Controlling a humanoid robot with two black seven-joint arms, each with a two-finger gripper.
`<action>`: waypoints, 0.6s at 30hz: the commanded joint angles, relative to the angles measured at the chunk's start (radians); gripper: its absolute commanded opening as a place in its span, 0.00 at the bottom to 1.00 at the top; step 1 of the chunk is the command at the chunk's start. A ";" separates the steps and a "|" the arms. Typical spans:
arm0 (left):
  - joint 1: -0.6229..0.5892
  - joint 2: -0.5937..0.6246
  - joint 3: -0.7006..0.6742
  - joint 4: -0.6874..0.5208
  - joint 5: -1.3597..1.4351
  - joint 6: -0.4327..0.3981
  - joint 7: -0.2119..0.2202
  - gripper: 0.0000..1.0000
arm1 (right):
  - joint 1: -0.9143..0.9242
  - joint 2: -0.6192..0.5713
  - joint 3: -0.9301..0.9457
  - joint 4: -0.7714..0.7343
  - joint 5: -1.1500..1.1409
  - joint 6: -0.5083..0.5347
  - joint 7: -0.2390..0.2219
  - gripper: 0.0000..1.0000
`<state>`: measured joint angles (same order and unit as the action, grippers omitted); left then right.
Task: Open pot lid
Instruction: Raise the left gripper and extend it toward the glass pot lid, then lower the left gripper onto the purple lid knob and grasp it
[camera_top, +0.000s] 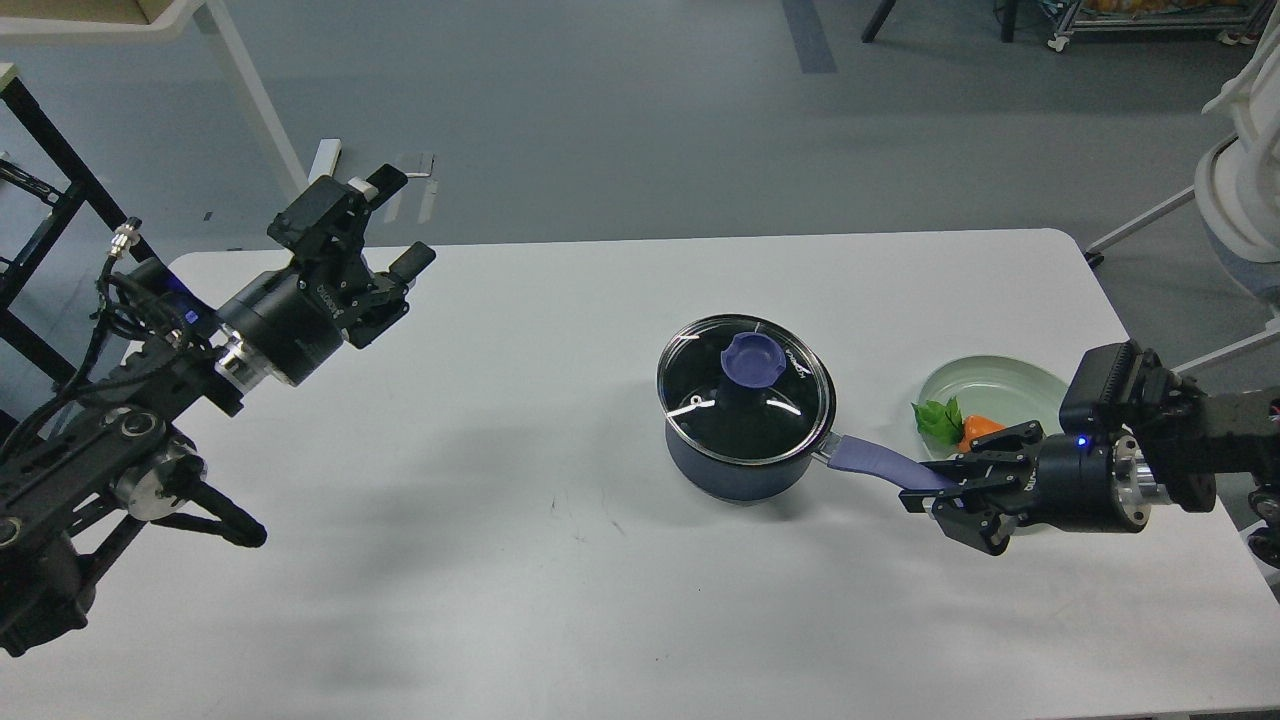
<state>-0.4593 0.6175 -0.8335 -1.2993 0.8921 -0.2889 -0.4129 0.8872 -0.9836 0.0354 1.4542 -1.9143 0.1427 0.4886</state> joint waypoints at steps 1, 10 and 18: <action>-0.077 -0.004 0.039 -0.027 0.210 -0.001 -0.009 0.99 | 0.001 0.000 0.000 0.000 0.000 0.002 0.000 0.34; -0.436 -0.079 0.419 -0.055 0.761 0.092 -0.076 0.99 | -0.001 0.000 0.000 0.000 0.000 0.003 0.000 0.34; -0.688 -0.284 0.729 0.101 0.940 0.218 -0.076 0.99 | -0.002 0.000 -0.002 0.000 0.001 0.003 0.000 0.34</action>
<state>-1.0721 0.4177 -0.1934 -1.2781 1.8119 -0.1057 -0.4893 0.8854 -0.9836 0.0353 1.4541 -1.9131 0.1456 0.4885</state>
